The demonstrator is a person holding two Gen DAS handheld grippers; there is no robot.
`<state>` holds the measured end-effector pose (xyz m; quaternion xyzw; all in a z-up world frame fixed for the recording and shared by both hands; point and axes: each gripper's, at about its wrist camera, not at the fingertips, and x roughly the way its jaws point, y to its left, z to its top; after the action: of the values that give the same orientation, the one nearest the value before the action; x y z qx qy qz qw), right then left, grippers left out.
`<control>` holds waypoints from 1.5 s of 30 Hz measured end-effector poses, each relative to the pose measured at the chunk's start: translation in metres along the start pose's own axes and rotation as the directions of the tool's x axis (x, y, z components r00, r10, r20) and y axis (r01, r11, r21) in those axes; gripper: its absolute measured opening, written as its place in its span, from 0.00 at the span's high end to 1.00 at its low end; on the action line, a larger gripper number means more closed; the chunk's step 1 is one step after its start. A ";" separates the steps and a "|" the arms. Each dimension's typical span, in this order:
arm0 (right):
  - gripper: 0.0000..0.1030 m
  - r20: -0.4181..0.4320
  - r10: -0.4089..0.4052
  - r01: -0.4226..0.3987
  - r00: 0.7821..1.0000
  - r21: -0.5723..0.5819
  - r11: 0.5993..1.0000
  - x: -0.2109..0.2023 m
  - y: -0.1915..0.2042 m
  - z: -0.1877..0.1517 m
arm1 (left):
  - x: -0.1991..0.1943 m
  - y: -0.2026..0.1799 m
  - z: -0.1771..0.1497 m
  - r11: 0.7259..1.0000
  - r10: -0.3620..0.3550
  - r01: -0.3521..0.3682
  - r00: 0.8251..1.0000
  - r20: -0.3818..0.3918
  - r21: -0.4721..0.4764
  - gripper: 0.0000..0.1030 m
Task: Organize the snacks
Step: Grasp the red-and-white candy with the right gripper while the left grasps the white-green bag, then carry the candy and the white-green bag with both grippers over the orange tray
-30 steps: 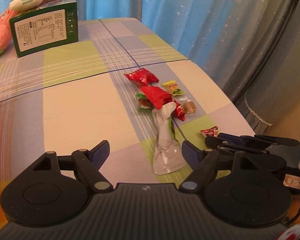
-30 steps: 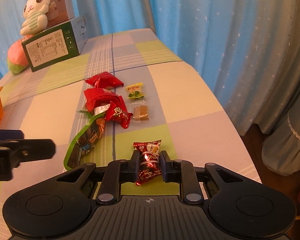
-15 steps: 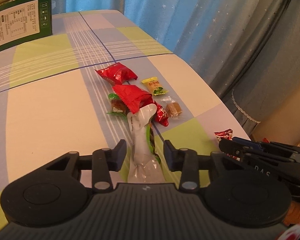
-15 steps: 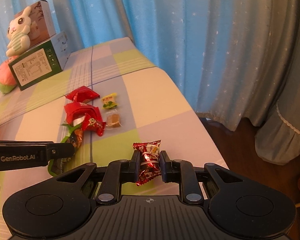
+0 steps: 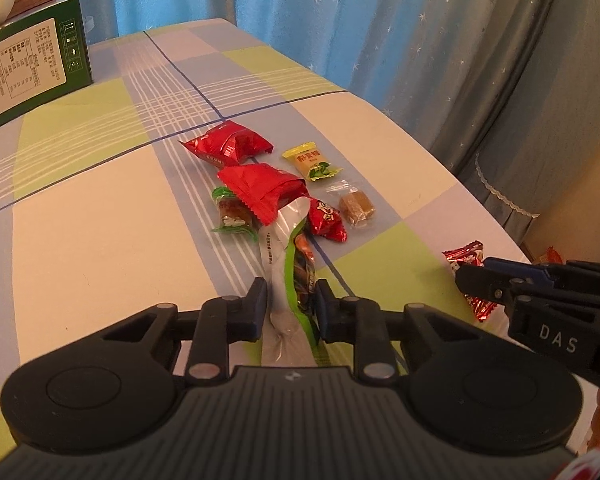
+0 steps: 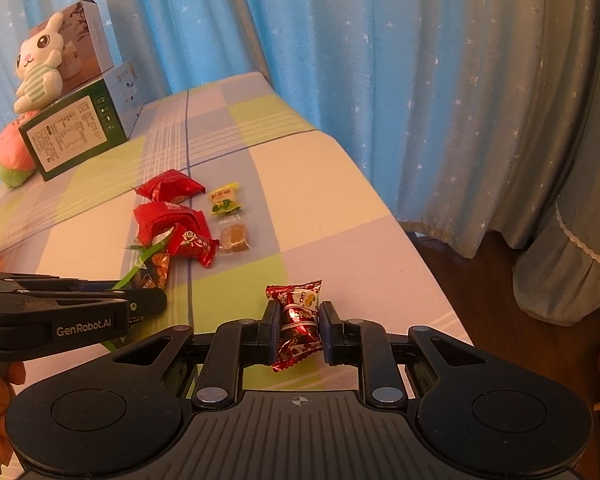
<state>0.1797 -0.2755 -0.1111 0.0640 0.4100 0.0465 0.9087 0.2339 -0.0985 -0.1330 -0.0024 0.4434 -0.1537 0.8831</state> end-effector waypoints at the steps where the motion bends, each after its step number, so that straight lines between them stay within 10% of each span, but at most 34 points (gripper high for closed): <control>1: 0.80 0.001 0.001 -0.001 1.000 0.000 1.000 -0.001 0.001 0.000 | -0.001 0.001 0.000 1.000 -0.005 0.005 1.000 -0.003 -0.010 0.79; 16: 0.80 0.026 0.058 -0.057 0.998 -0.023 0.998 -0.041 0.028 0.007 | -0.079 0.028 -0.024 0.983 -0.043 0.048 0.999 0.028 -0.176 0.79; 45: 0.80 -0.048 0.383 -0.378 0.923 -0.305 0.874 -0.104 0.265 -0.001 | -0.279 0.191 -0.100 0.884 0.292 -0.235 0.953 0.085 -0.404 0.79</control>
<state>0.1020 -0.0282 0.0062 0.0007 0.3708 0.2873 0.8832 0.0511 0.1726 -0.0021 -0.1284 0.3965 0.0595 0.9071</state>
